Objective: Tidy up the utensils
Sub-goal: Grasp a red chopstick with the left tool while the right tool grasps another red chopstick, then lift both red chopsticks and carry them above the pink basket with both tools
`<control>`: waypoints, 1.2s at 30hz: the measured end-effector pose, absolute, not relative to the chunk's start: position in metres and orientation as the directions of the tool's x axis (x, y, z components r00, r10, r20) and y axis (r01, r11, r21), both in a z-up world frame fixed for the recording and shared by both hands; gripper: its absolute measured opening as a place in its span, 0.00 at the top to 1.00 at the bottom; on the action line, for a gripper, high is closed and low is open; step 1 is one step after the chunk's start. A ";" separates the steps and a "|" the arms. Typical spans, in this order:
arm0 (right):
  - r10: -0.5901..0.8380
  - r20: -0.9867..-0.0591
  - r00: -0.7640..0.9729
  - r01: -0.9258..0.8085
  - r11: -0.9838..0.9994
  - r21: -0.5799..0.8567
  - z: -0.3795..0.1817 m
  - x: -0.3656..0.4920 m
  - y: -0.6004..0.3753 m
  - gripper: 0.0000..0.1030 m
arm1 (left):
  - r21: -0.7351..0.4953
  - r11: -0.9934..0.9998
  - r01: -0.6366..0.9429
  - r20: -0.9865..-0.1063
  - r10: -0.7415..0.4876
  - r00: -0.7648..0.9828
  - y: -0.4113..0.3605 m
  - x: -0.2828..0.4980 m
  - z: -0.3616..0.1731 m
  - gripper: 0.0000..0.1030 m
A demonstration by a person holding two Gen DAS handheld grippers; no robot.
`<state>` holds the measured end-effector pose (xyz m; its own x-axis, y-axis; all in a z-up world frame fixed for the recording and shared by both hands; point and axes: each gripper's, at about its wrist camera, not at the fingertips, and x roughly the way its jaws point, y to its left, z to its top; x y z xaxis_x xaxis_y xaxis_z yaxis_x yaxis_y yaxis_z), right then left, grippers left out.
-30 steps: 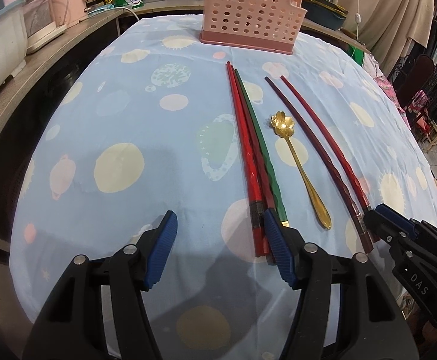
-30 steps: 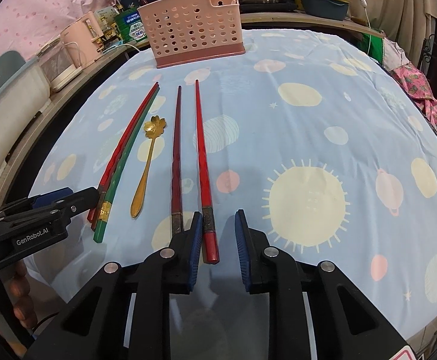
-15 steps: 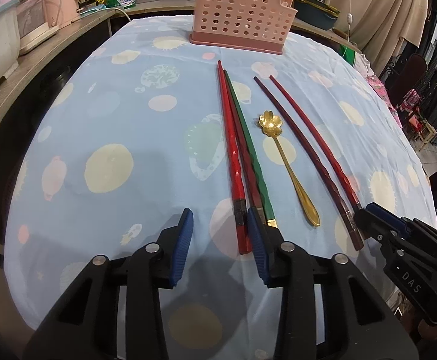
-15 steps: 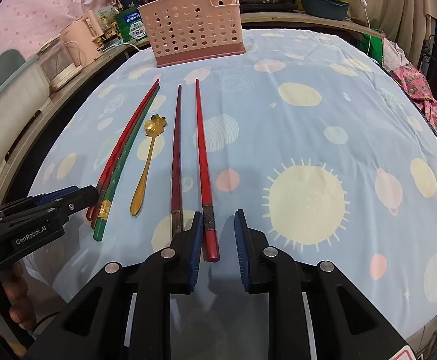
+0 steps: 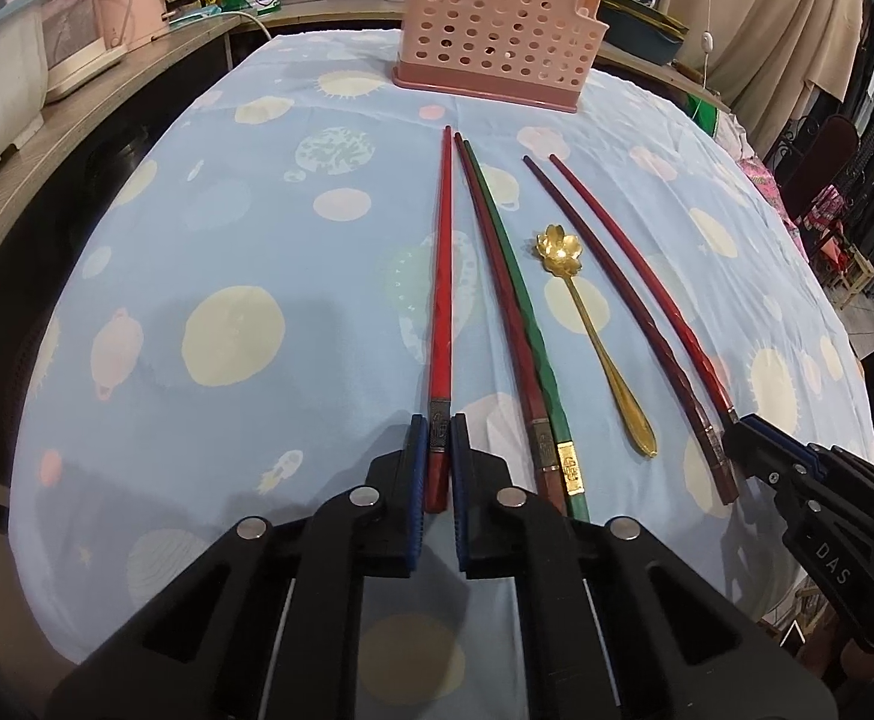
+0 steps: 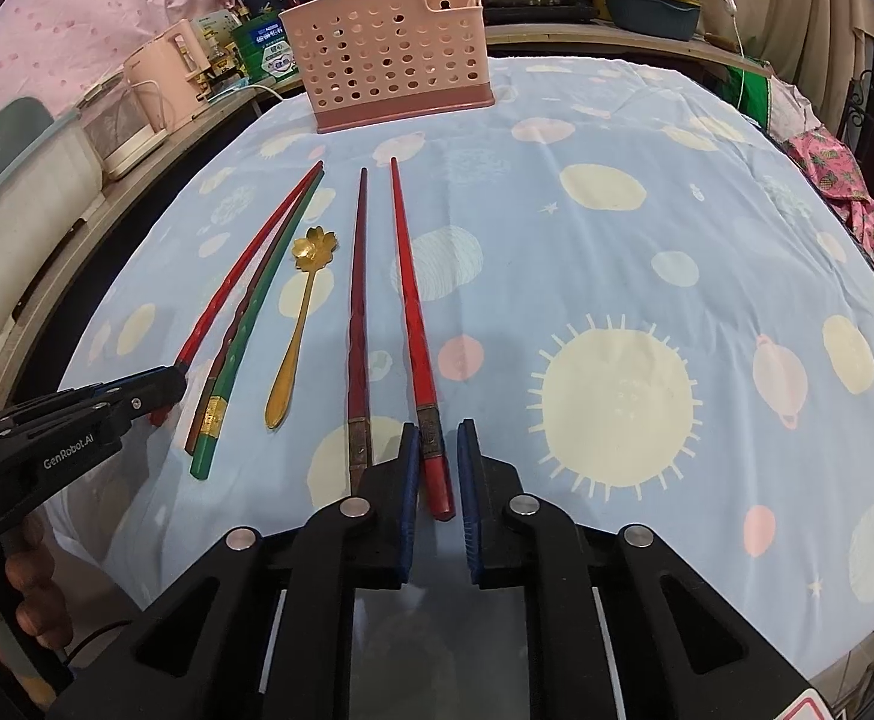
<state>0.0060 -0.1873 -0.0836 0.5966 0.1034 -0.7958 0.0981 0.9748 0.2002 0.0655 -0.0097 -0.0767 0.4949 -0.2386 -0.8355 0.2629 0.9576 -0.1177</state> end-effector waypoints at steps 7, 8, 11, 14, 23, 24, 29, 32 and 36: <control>0.105 -0.795 0.598 0.097 0.975 0.202 -0.082 0.004 -0.188 0.92 | -0.102 0.959 0.263 -0.840 -0.224 0.494 -0.012 0.064 -0.073 0.93; 0.105 -0.794 0.598 0.098 0.974 0.203 -0.081 0.003 -0.188 0.92 | -0.098 0.960 0.263 -0.840 -0.222 0.495 -0.012 0.063 -0.072 0.93; 0.105 -0.788 0.607 0.100 0.973 0.207 -0.077 0.002 -0.190 0.92 | -0.093 0.961 0.259 -0.836 -0.217 0.505 -0.011 0.062 -0.067 0.93; 0.103 -0.774 0.625 0.103 0.972 0.212 -0.069 0.001 -0.193 0.92 | -0.099 0.962 0.254 -0.827 -0.222 0.517 -0.009 0.061 -0.057 0.93; 0.105 -0.716 0.690 0.104 0.965 0.241 -0.033 0.000 -0.202 0.93 | -0.136 0.961 0.240 -0.792 -0.252 0.556 -0.001 0.066 -0.027 0.93; 0.105 -0.708 0.698 0.104 0.964 0.244 -0.028 0.000 -0.204 0.93 | -0.143 0.961 0.238 -0.786 -0.256 0.562 0.000 0.066 -0.022 0.93; 0.102 -0.668 0.738 0.107 0.959 0.264 -0.007 0.001 -0.211 0.93 | -0.159 0.960 0.230 -0.752 -0.269 0.601 0.007 0.070 0.002 0.93; 0.097 -0.643 0.760 0.109 0.956 0.272 0.006 0.001 -0.216 0.93 | -0.169 0.960 0.223 -0.734 -0.274 0.622 0.011 0.074 0.014 0.93; 0.087 -0.610 0.787 0.111 0.953 0.280 0.023 0.004 -0.224 0.93 | -0.181 0.960 0.215 -0.707 -0.279 0.650 0.017 0.080 0.032 0.93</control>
